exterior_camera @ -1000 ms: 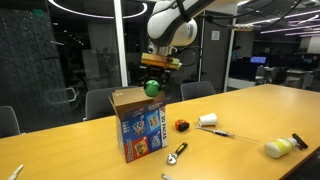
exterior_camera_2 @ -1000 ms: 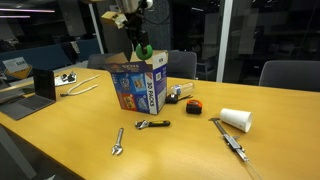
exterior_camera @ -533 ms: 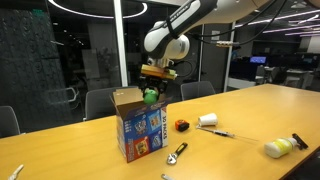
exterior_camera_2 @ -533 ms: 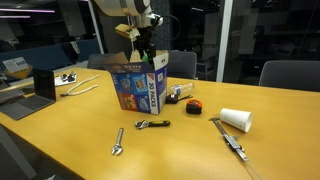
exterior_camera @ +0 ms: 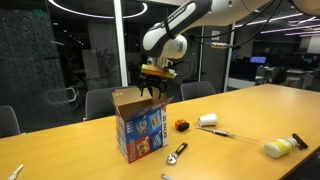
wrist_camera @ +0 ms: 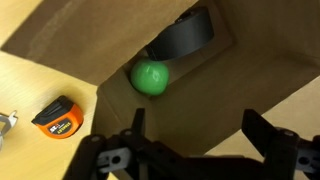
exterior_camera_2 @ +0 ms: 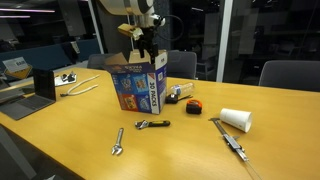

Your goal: Put the green plush toy in the blue box

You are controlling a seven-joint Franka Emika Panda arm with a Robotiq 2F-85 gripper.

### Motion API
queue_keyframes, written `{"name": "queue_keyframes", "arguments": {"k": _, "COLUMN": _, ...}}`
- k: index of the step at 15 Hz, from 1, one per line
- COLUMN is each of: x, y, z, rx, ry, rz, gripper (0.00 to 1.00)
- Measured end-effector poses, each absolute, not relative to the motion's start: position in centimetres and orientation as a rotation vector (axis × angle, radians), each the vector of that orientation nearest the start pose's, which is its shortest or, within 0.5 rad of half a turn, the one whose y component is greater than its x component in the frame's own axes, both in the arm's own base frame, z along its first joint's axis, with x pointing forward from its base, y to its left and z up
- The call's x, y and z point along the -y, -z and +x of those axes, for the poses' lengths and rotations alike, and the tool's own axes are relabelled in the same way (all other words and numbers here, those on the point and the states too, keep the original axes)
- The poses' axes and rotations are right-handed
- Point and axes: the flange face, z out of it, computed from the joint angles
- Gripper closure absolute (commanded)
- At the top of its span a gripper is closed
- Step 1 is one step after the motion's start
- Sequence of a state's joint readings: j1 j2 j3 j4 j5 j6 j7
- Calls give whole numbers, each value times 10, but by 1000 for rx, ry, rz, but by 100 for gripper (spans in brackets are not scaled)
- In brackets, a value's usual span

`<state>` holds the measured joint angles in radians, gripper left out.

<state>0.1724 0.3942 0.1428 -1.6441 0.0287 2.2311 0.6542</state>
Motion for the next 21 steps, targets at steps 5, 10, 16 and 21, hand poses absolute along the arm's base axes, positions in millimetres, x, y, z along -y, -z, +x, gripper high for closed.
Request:
{"name": "queue_keyframes", "arguments": {"k": 5, "x": -196, "y": -423, "z": 655, "rx": -532, "ry": 167, "rz": -2963, "gripper": 0}}
{"name": "queue_keyframes", "arguments": {"k": 10, "x": -171, "y": -503, "z": 635, "rx": -486, "ry": 211, "rz": -3050, "gripper": 0}}
{"name": "queue_keyframes", "arguments": {"k": 16, "x": -116, "y": -582, "z": 554, "rx": -250, "ry": 128, "rz": -3166, "gripper": 0}}
{"name": "queue_keyframes", "arguments": {"k": 21, "x": -57, "y": -574, "z": 474, "rx": 141, "ry": -37, "rz": -3177, "gripper": 0}}
